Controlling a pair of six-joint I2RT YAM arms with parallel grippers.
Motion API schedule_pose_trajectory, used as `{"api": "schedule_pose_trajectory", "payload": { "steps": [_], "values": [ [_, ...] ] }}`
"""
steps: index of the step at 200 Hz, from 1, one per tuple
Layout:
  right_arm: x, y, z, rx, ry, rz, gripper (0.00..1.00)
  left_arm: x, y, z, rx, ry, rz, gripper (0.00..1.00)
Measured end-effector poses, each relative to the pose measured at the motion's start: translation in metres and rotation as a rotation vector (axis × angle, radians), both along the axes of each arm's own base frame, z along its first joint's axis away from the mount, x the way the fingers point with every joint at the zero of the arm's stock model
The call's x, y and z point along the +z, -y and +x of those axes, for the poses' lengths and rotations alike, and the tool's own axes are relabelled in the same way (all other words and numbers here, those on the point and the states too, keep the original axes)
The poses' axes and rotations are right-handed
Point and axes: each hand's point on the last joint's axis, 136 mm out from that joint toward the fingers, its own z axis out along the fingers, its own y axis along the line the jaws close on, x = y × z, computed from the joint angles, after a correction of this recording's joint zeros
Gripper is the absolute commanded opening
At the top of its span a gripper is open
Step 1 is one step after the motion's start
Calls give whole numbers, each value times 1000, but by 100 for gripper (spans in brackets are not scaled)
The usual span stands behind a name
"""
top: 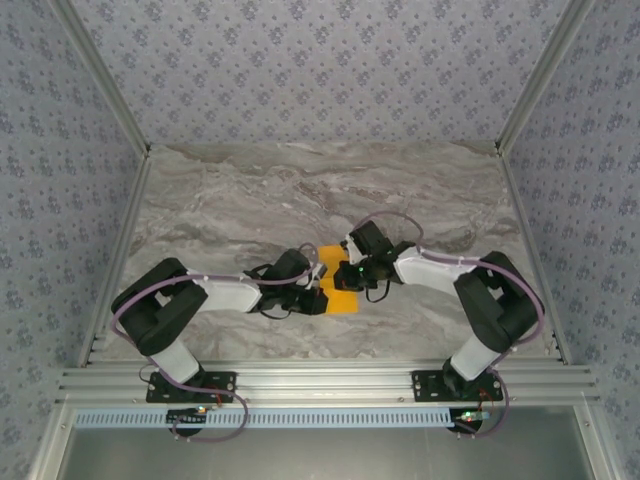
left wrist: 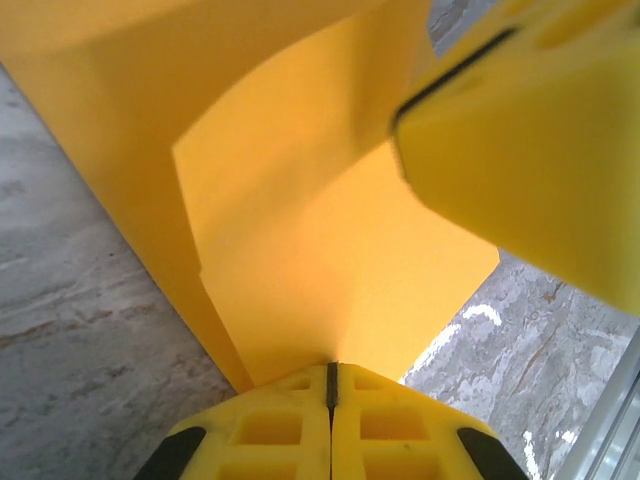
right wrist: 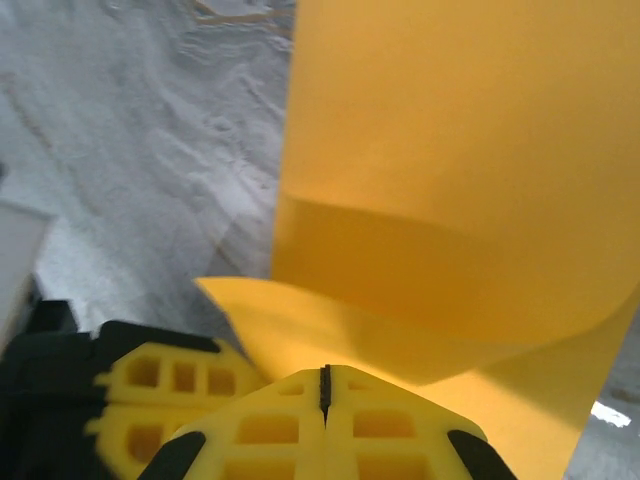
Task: Fold a paper plane with a square sheet of paper (fold left side to right side)
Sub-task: Fold the triangle a second time at the center of the table.
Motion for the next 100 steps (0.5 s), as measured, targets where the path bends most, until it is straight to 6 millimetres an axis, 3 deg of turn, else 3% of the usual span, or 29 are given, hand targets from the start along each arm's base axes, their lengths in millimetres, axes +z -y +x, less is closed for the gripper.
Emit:
{"api": "schedule_pose_trajectory", "payload": {
  "steps": [57,100],
  "values": [
    [-7,-4,-23,50,-21,-7,0,0,1,0,2,12,12,4],
    [-19,-7,-30,69,-48,-21,0,0,0,1,4,26,22,4]
  ]
}}
